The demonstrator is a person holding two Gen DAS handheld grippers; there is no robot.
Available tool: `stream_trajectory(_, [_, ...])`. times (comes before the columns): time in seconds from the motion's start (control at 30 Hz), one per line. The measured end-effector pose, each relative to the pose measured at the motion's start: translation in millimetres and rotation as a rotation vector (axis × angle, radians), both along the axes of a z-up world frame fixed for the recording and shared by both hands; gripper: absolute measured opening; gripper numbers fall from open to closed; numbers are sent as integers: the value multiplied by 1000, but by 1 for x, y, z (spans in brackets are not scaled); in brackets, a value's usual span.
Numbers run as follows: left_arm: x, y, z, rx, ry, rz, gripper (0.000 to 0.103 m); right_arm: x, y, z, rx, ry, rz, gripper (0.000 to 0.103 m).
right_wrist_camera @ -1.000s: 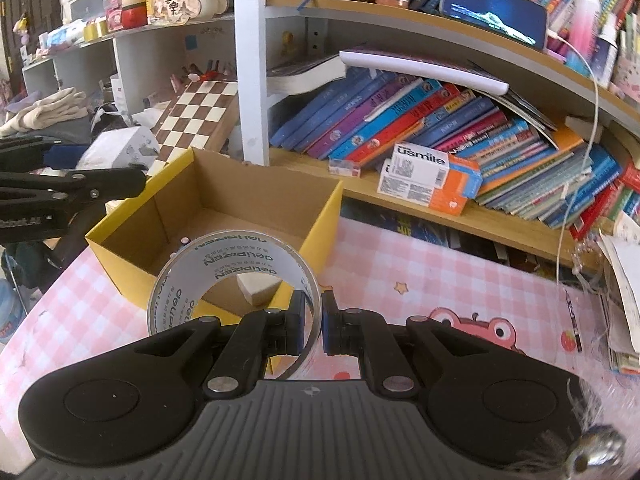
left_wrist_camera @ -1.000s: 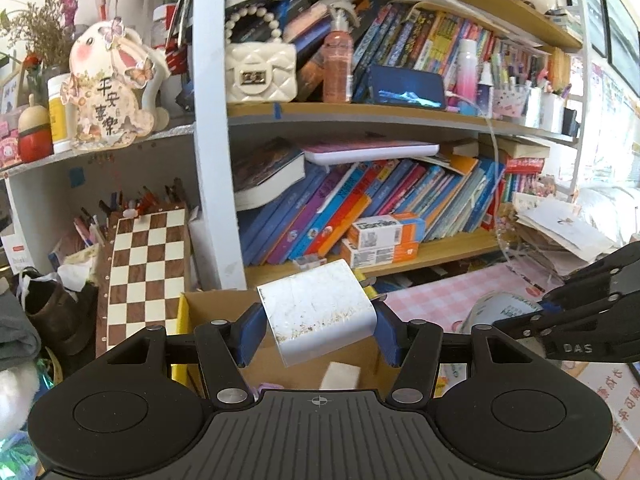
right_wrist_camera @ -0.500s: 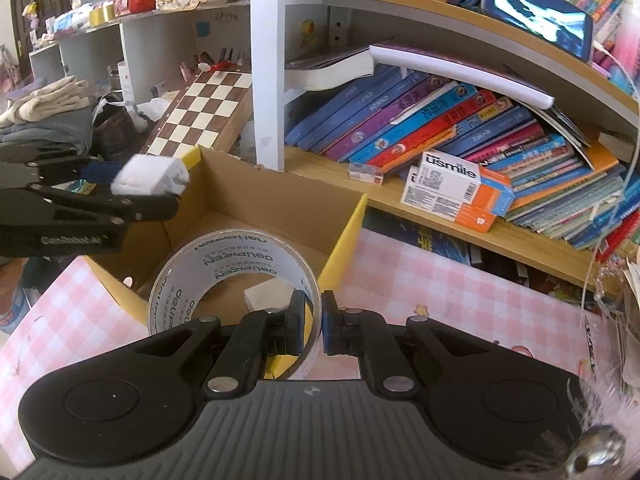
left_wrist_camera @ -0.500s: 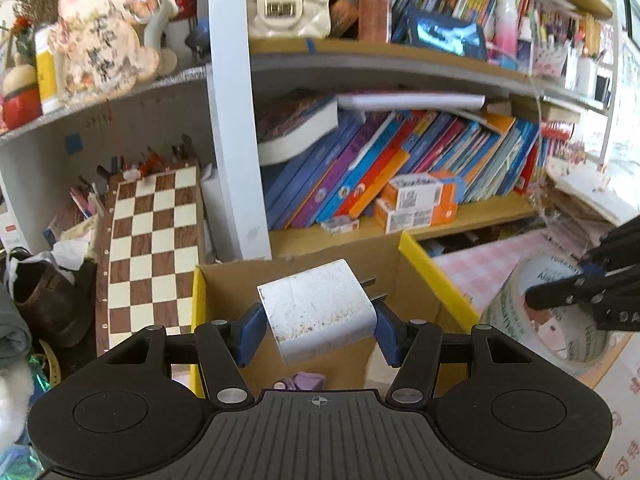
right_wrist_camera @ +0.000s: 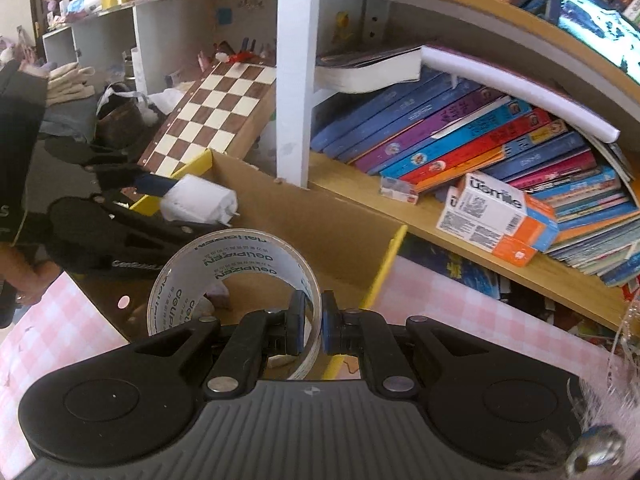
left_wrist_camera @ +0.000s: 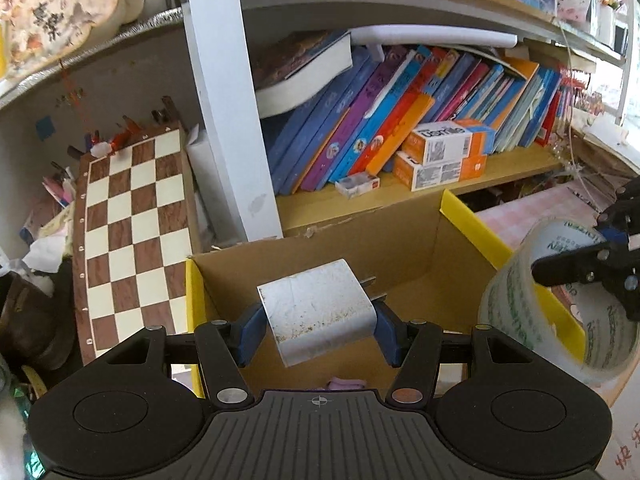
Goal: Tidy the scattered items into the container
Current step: 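Carry the charger with the left tool while the right tool carries the tape roll over the box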
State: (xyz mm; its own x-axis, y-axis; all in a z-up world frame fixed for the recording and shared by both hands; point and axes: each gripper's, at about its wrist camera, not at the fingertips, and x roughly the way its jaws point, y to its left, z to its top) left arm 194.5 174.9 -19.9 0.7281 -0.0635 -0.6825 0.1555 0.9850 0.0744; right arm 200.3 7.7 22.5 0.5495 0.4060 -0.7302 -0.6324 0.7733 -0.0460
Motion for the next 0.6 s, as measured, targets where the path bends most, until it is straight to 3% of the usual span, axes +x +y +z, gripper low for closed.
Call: stream_trajectory(0.6, [24, 6, -19, 3, 73, 9, 57, 24, 16, -22, -34, 39, 41, 8])
